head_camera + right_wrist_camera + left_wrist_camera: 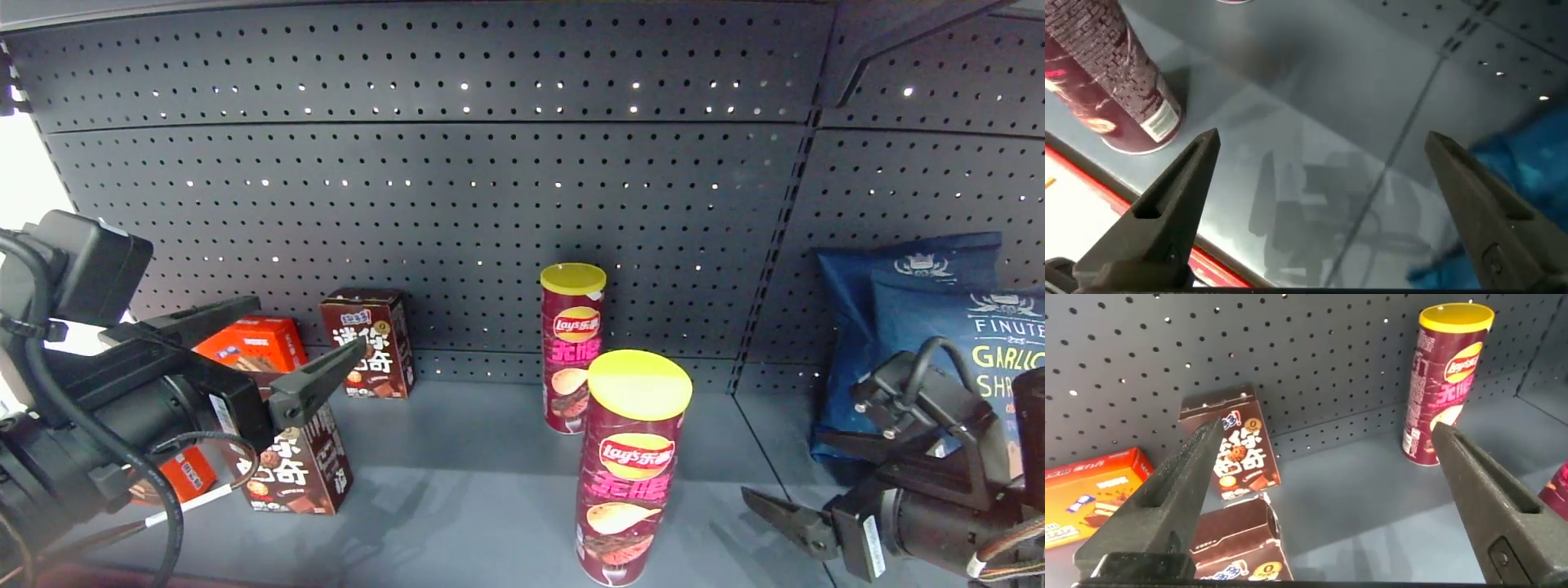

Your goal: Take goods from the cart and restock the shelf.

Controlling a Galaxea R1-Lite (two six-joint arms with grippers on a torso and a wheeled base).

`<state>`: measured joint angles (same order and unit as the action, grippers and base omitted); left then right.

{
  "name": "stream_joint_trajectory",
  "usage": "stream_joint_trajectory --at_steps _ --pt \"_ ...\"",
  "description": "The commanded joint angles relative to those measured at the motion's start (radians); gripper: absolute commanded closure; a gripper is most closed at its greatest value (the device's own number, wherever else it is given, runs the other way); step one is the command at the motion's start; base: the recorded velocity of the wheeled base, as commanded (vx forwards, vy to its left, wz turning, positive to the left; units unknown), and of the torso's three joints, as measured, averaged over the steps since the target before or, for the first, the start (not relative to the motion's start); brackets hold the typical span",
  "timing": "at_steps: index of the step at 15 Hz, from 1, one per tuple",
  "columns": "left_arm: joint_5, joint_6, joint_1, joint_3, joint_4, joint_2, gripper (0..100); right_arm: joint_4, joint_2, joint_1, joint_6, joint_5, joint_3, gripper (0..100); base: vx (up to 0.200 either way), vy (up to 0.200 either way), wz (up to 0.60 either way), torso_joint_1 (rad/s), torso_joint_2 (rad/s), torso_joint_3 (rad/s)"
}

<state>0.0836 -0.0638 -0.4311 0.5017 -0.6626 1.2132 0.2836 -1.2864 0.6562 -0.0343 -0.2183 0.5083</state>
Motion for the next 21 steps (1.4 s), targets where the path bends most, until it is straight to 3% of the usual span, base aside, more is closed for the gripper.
stream_joint_trajectory --at_steps 1,11,21 --pt "0.001 -0.001 0.000 0.001 -0.002 0.012 0 0.006 -0.074 0.039 0.007 -0.012 0.013 0 0.000 0.000 0.00 0.000 0.00 0.000" --pt "0.001 -0.001 0.000 -0.003 0.000 0.016 0 0.025 -0.192 0.115 0.007 -0.029 0.091 0 0.000 0.000 0.00 0.000 0.00 0.000" --pt "-0.001 -0.001 0.017 -0.006 -0.002 0.016 0 0.025 -0.261 0.128 0.007 -0.030 0.159 0 0.000 0.000 0.00 0.000 0.00 0.000"
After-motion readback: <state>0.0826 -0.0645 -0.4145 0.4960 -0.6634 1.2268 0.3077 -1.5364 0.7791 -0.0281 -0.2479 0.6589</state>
